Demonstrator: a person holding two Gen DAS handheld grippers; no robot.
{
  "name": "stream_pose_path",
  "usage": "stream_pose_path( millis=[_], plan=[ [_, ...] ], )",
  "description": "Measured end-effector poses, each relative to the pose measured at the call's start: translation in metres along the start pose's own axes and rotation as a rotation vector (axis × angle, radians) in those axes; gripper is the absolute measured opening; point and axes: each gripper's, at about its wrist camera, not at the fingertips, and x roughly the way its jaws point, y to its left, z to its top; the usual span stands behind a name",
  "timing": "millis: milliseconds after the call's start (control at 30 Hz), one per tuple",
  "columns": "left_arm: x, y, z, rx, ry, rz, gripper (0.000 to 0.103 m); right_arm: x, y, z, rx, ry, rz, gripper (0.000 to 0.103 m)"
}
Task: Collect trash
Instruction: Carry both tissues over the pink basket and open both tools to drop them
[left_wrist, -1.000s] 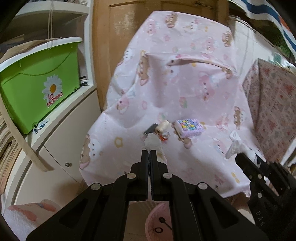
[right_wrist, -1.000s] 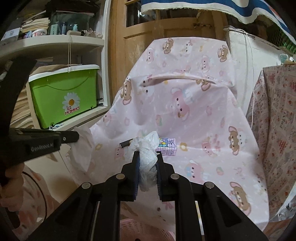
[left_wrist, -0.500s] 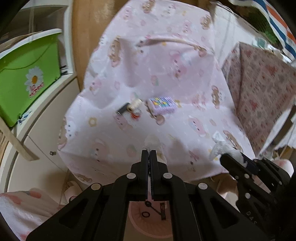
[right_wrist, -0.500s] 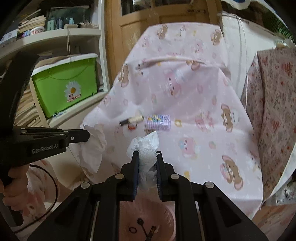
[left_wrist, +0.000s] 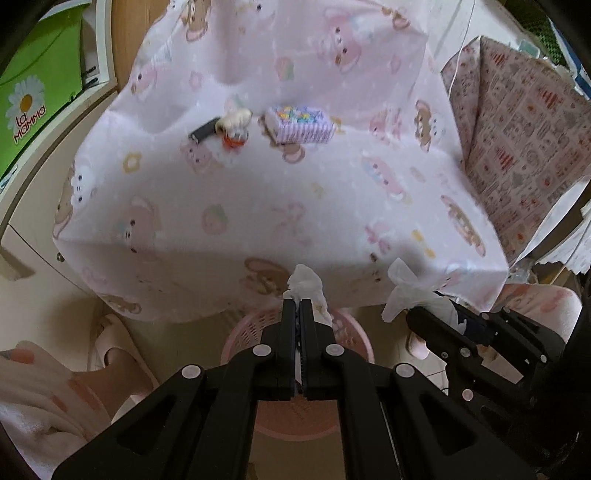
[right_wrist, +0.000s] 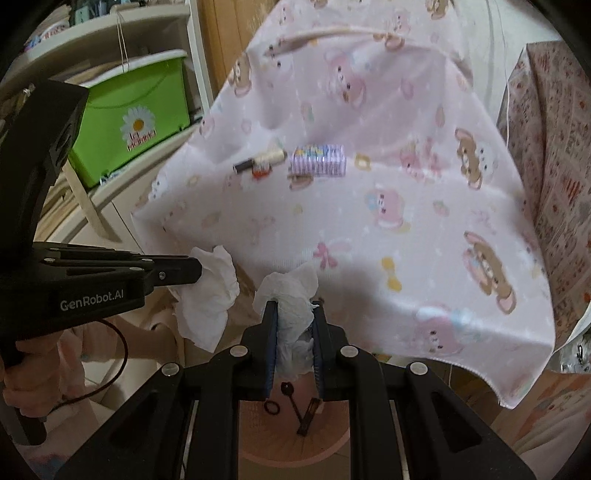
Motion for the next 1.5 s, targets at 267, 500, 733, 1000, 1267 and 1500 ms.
stream_pose_path(
  millis=[267,500,733,1000,1267,1500],
  plan=[
    [0.031,0.007,-0.011,-0.007,0.089,0.035,0.002,0.034,0.002,-0.011,-0.023,0.108,-0.037,0.016],
    [0.064,0.021,-0.019,-0.059,0.195,0.055,0.002,0.067,-0.008,-0.02,0.015,0.202,-0.047,0.016],
    [0.1,0.033,-0.03,-0.116,0.312,0.073,0.002,0.097,-0.014,-0.029,0.025,0.286,-0.078,0.016],
    [0.134,0.037,-0.045,-0.127,0.405,0.121,0.002,0.125,-0.023,-0.041,0.065,0.384,-0.114,0.016],
    [0.15,0.046,-0.054,-0.15,0.46,0.148,0.002,0.132,-0.019,-0.049,0.044,0.41,-0.147,0.019],
    [0.151,0.044,-0.055,-0.139,0.465,0.148,0.005,0.134,-0.02,-0.052,0.049,0.425,-0.155,0.027]
  ],
)
